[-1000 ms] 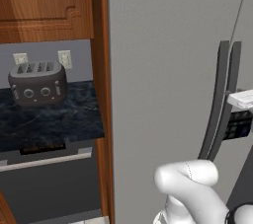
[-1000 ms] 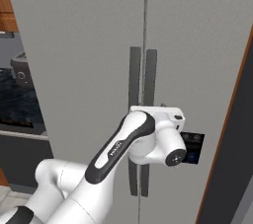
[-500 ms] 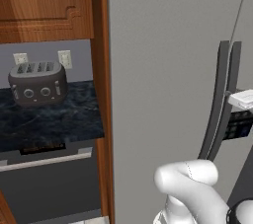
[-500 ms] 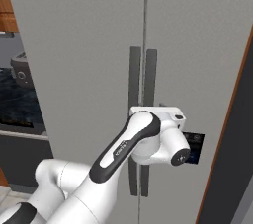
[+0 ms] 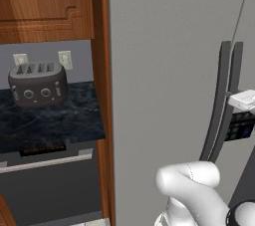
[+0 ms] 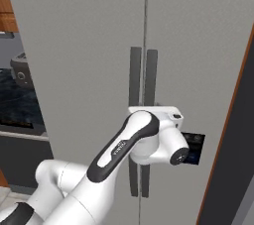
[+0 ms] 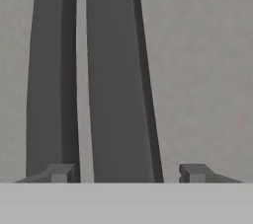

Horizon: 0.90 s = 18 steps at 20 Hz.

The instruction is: Open the freezer door, pick up the ice cube tray from the freezer, and place it on the dining counter.

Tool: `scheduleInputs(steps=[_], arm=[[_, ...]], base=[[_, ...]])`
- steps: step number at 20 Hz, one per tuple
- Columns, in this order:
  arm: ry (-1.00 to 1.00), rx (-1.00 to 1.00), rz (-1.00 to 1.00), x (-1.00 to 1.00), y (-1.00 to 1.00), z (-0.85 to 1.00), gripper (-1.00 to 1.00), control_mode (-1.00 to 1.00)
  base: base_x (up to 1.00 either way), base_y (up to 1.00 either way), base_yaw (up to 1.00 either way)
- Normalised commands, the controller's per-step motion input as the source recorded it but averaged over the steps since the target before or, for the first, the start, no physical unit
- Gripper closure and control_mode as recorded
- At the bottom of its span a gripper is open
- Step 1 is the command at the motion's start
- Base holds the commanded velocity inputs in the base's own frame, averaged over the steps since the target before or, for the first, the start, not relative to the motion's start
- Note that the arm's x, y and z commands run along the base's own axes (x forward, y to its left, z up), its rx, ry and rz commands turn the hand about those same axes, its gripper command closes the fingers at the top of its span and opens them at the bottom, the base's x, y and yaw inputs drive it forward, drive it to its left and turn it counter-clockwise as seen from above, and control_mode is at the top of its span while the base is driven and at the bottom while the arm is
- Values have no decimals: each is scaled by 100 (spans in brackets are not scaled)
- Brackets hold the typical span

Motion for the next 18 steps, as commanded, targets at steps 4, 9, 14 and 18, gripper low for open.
scheduleInputs(steps=[4, 9, 14, 18], arm=[[0, 0, 0, 7, 23, 0, 100, -100], [0, 0, 0, 1, 5, 0, 100, -100], [0, 0, 0, 0, 0, 0, 100, -100], [0, 0, 0, -16, -5, 0, 100, -100]], base=[[0, 0, 0], [0, 0, 0], [0, 0, 0], [0, 0, 0]])
